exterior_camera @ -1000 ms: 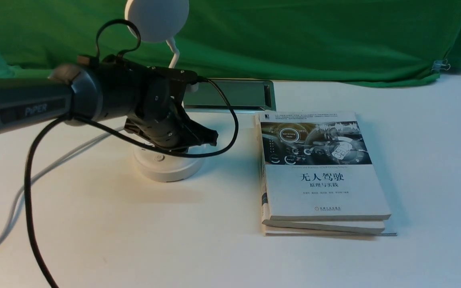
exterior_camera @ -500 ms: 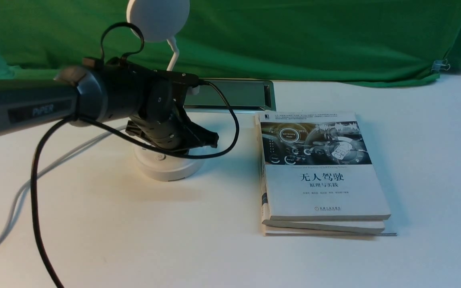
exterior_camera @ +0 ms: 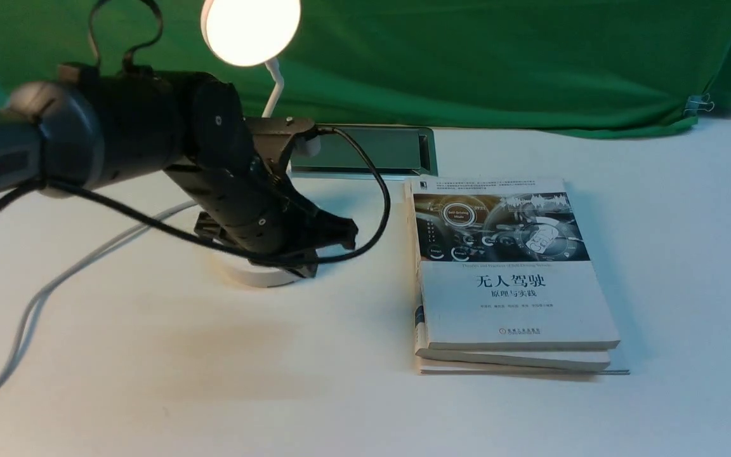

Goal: Turn on the desk lamp on the white desktop with your hand.

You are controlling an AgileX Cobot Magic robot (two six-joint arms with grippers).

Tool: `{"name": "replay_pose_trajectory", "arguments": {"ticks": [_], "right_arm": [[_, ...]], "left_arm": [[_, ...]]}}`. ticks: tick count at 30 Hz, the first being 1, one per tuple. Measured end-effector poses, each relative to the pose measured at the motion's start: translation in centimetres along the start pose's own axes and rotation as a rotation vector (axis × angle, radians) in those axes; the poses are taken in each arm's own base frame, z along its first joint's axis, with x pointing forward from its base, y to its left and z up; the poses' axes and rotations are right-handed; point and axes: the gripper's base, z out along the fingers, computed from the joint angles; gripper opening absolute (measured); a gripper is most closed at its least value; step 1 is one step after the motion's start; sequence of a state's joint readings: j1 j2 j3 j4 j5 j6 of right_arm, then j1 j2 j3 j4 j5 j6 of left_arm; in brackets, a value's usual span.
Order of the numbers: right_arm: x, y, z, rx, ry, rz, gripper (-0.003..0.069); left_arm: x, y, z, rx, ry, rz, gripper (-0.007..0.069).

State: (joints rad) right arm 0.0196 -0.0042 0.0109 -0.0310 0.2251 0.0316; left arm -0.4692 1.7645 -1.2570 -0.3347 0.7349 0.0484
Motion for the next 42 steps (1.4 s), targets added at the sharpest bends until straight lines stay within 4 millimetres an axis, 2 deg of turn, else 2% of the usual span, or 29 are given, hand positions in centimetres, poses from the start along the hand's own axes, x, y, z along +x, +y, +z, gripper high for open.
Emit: {"name": "replay_pose_trajectory", "arguments": {"ticks": [4, 6, 9, 10, 12, 13, 16, 19, 22, 23, 24, 25, 29, 31, 35, 42], "right_arm": [[0.0, 0.0, 0.0, 0.000, 0.000, 0.000, 0.0241], [0.0, 0.0, 0.0, 0.000, 0.000, 0.000, 0.0241], [0.0, 0.0, 0.0, 0.000, 0.000, 0.000, 0.0241], [0.0, 0.0, 0.0, 0.000, 0.000, 0.000, 0.0241], [0.0, 0.0, 0.0, 0.000, 0.000, 0.000, 0.0241], [0.0, 0.0, 0.0, 0.000, 0.000, 0.000, 0.0241], [0.0, 0.0, 0.0, 0.000, 0.000, 0.000, 0.0241], [0.0, 0.0, 0.0, 0.000, 0.000, 0.000, 0.0241], [0.0, 0.0, 0.0, 0.000, -0.001, 0.000, 0.0241], [0.0, 0.0, 0.0, 0.000, -0.001, 0.000, 0.0241], [0.0, 0.0, 0.0, 0.000, -0.001, 0.000, 0.0241], [0.0, 0.0, 0.0, 0.000, -0.001, 0.000, 0.0241], [0.0, 0.0, 0.0, 0.000, -0.001, 0.000, 0.0241], [0.0, 0.0, 0.0, 0.000, -0.001, 0.000, 0.0241], [0.0, 0.0, 0.0, 0.000, -0.001, 0.000, 0.0241], [0.0, 0.0, 0.0, 0.000, 0.000, 0.000, 0.0241]], "left_arm": [[4.8, -2.7, -3.7, 0.126, -0.037, 0.094, 0.0021], [6.4, -3.9, -6.8, 0.173, -0.146, 0.179, 0.0021], [9.6, -5.3, -12.2, 0.227, -0.431, 0.322, 0.0021], [9.8, -5.3, -12.5, 0.226, -0.451, 0.332, 0.0021], [11.6, -5.1, -15.5, 0.204, -0.697, 0.394, 0.0021], [12.5, -4.5, -16.2, 0.175, -0.801, 0.408, 0.0021], [14.8, -2.2, -16.4, 0.060, -1.019, 0.397, 0.0021], [17.0, 0.0, -14.7, -0.035, -1.107, 0.363, 0.0021], [19.3, 2.0, -11.8, -0.114, -1.083, 0.355, 0.0021], [19.5, 2.1, -11.7, -0.118, -1.078, 0.355, 0.0021], [20.8, 3.0, -10.1, -0.139, -1.023, 0.360, 0.0021], [20.8, 3.0, -10.1, -0.139, -1.024, 0.358, 0.0021], [23.4, 4.3, -7.6, -0.122, -0.926, 0.333, 0.0021], [23.7, 4.3, -7.4, -0.116, -0.921, 0.370, 0.0021], [24.1, 3.6, -7.4, -0.116, -0.982, 0.562, 0.0021], [23.6, 3.3, -9.1, -0.121, -1.162, 0.593, 0.0021]]}}
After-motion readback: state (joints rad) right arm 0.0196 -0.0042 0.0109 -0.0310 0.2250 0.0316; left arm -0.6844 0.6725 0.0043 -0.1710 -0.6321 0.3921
